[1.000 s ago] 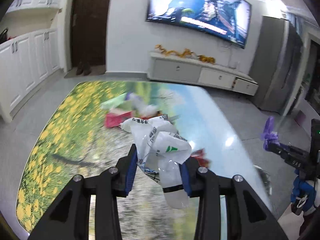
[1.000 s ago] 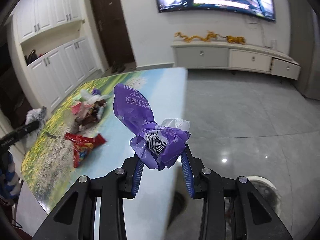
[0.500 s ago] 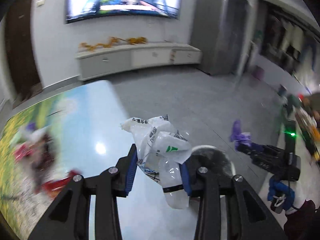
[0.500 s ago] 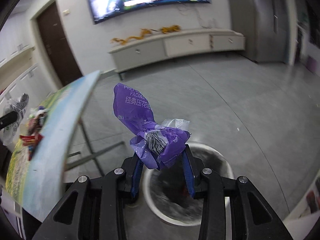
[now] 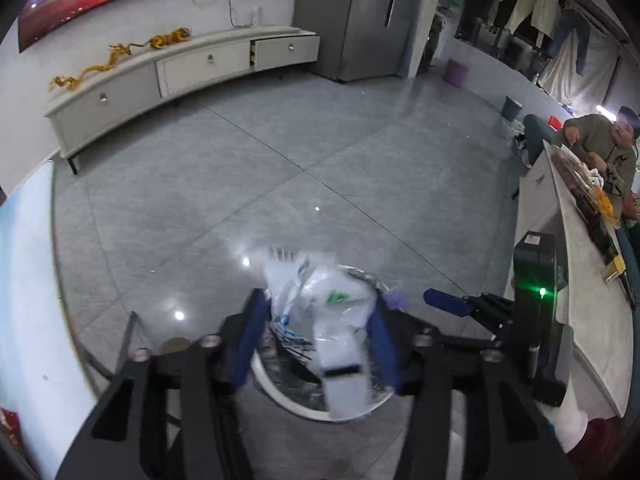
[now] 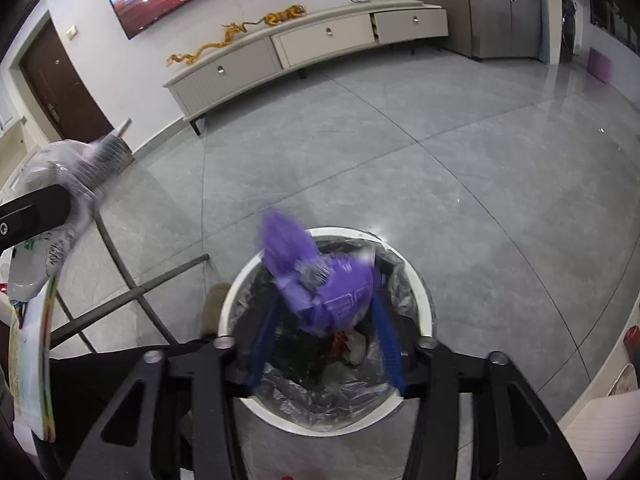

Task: Collect trash
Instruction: 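Carry both items over the bin and open both tools to drop them, then move both open tools back to the trash pile on the table, then grasp the clear plastic bag with the left tool while the right tool grasps a red snack bag, then carry both items to the bin and open both tools to drop them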

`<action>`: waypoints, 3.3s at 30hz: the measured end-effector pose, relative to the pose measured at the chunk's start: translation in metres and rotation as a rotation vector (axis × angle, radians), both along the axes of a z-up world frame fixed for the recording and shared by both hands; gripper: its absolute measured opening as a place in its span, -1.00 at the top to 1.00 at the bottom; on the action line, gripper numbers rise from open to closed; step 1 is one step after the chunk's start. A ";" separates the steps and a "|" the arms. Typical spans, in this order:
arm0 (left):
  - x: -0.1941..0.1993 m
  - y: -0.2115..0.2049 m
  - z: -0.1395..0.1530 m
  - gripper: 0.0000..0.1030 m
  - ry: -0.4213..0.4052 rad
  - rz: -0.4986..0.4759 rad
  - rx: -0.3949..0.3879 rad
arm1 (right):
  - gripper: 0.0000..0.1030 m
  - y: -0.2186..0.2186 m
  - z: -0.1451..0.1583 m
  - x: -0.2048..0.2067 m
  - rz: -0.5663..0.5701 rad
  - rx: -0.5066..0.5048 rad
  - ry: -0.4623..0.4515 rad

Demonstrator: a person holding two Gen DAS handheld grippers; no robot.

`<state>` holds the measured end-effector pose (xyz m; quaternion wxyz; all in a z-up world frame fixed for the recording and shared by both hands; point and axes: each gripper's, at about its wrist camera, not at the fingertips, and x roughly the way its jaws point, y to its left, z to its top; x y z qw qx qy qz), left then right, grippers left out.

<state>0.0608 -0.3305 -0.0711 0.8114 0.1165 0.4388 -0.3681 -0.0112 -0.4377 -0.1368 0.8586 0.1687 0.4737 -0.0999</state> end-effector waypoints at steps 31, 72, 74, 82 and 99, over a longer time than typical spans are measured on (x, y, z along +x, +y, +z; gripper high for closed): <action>-0.027 0.155 0.060 -0.17 -0.187 0.251 -0.085 | -0.16 0.041 0.087 -0.012 0.042 -0.055 -0.165; 0.062 0.449 -0.020 -0.06 0.009 0.701 -0.106 | 0.11 0.412 0.084 0.114 0.948 0.105 -0.157; 0.064 0.446 -0.024 0.10 0.024 0.693 -0.104 | 0.35 0.414 0.079 0.115 0.948 0.084 -0.147; 0.051 0.438 -0.023 0.60 0.031 0.666 -0.117 | 0.79 0.393 0.083 0.106 0.921 0.106 -0.169; -0.020 0.413 0.049 0.62 -0.108 0.634 -0.156 | 0.93 0.300 0.139 0.051 0.761 0.128 -0.360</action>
